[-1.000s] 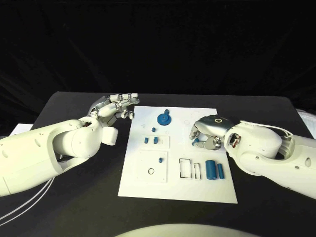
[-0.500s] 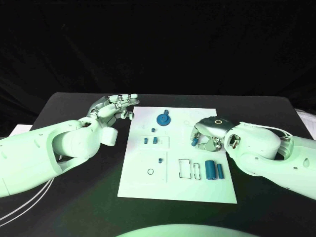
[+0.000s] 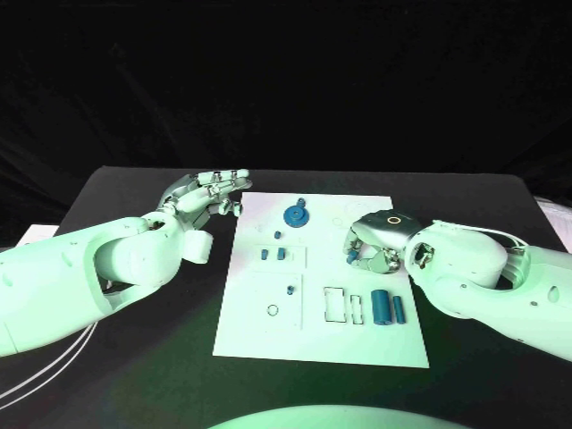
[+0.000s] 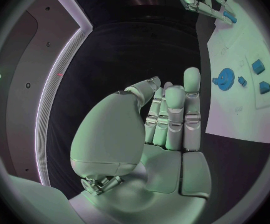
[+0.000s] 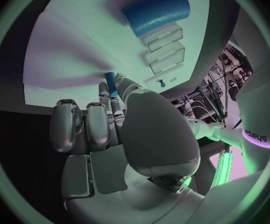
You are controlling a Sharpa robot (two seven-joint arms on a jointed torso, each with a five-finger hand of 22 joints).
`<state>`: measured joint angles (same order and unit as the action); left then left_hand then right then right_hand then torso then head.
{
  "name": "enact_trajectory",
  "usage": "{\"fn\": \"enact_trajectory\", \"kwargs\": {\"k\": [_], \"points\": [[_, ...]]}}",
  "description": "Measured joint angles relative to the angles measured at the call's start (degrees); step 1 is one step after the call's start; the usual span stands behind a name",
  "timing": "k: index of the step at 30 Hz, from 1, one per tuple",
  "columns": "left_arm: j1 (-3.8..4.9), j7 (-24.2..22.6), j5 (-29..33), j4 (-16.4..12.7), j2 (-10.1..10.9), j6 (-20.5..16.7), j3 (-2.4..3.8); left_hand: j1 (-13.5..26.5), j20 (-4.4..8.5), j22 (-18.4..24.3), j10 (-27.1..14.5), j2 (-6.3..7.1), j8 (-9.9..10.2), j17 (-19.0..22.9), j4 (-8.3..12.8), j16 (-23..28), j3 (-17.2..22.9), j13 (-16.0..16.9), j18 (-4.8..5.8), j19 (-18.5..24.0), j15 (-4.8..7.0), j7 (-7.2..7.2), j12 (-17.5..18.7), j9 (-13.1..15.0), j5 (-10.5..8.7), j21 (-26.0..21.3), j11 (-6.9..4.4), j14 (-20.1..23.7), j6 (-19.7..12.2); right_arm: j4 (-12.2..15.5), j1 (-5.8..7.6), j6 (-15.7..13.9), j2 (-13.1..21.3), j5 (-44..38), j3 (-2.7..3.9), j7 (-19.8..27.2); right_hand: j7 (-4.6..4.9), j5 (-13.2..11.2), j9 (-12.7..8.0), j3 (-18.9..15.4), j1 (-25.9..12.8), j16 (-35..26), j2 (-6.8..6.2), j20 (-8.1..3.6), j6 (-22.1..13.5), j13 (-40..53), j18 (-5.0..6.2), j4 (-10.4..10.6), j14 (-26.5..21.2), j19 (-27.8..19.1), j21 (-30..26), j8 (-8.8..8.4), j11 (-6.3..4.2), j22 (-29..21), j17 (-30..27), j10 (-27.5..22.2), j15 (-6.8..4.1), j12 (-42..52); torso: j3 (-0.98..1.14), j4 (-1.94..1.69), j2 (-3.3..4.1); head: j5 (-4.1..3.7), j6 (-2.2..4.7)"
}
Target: Assemble the parts on the task board
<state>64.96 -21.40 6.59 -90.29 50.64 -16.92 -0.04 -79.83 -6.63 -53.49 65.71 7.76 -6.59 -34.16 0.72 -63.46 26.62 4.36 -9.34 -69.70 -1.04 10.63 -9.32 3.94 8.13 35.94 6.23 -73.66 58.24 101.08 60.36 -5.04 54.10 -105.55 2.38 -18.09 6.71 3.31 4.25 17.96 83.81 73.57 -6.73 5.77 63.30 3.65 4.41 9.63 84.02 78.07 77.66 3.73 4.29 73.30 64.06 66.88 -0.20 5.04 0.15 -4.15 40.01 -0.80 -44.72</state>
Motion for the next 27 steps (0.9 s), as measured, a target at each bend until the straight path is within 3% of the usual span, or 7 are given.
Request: {"fn": "enact_trajectory", "kwargs": {"k": [14, 17, 22, 27], "points": [[0.0, 0.15, 0.0, 0.04, 0.09, 0.04, -0.01, 0.0, 0.0, 0.0, 0.0, 0.0, 0.0, 0.06, 0.0, 0.0, 0.0, 0.0, 0.0, 0.0, 0.0, 0.0, 0.0, 0.0, 0.0, 0.0, 0.0, 0.0, 0.0, -0.07, 0.0, -1.25, -0.29, 0.73, 0.0, 0.31, 0.27, 0.0, 0.04, 0.89, -0.2, 0.11, 0.19, 0.0, 0.78, -0.02, 0.0, 0.1, 0.0, 0.0, 0.45, 0.05, -0.3, 0.39, 0.12, 1.56, 0.0, -0.01, -0.01, -0.02, 0.01, -0.08, -0.01], [0.0, 0.18, 0.0, 0.04, 0.12, 0.05, -0.01, 0.0, 0.0, -0.01, 0.0, 0.0, 0.0, 0.05, 0.0, 0.0, 0.0, 0.0, 0.0, 0.0, 0.0, 0.0, 0.0, 0.0, 0.0, 0.0, 0.0, 0.0, 0.0, -0.07, 0.01, -1.49, -0.36, 0.81, 0.0, 0.3, -0.07, -0.14, 0.45, 2.38, 0.6, 0.51, 0.98, -0.51, 2.58, 0.0, 0.0, -0.67, -0.1, 0.5, 0.91, 1.02, -0.5, 0.97, 0.52, 3.19, -0.54, 0.38, -0.01, 0.02, 0.01, -0.04, -0.03], [0.0, 0.24, 0.0, 0.04, 0.17, 0.09, -0.02, 0.0, 0.0, 0.09, 0.0, 0.0, -0.23, 0.05, 0.16, 0.0, -0.16, 0.0, 0.0, 0.0, 0.14, 0.0, 0.0, 0.0, 0.0, 0.0, 0.0, 0.14, 0.0, 0.23, 0.01, -2.67, -0.36, 0.95, 0.0, 0.31, -0.28, -0.58, 1.02, 4.3, 1.18, 1.01, 1.55, -0.95, 4.74, 0.33, 0.0, -2.54, -0.09, 1.35, 1.84, 2.01, 0.53, 1.65, 1.2, 4.24, -1.14, 1.26, 0.0, 0.02, 0.01, -0.05, -0.07], [0.0, 0.29, 0.0, 0.04, 0.2, 0.11, -0.03, 0.0, 0.0, 0.1, 0.0, 0.0, -0.23, 0.05, 0.16, 0.0, -0.16, 0.0, 0.0, 0.0, 0.15, 0.0, 0.0, 0.0, 0.0, 0.0, 0.0, 0.15, 0.0, 1.0, 0.0, -4.02, 0.07, 1.11, 0.0, 0.34, -0.38, -0.51, 1.8, 4.73, 1.44, 1.23, 1.3, -1.24, 5.28, 0.78, 0.0, -2.8, -0.08, 1.65, 2.22, 2.34, 0.91, 1.65, 1.39, 4.62, -1.13, 1.34, 0.01, -0.02, -0.01, -0.15, -0.12]]}}
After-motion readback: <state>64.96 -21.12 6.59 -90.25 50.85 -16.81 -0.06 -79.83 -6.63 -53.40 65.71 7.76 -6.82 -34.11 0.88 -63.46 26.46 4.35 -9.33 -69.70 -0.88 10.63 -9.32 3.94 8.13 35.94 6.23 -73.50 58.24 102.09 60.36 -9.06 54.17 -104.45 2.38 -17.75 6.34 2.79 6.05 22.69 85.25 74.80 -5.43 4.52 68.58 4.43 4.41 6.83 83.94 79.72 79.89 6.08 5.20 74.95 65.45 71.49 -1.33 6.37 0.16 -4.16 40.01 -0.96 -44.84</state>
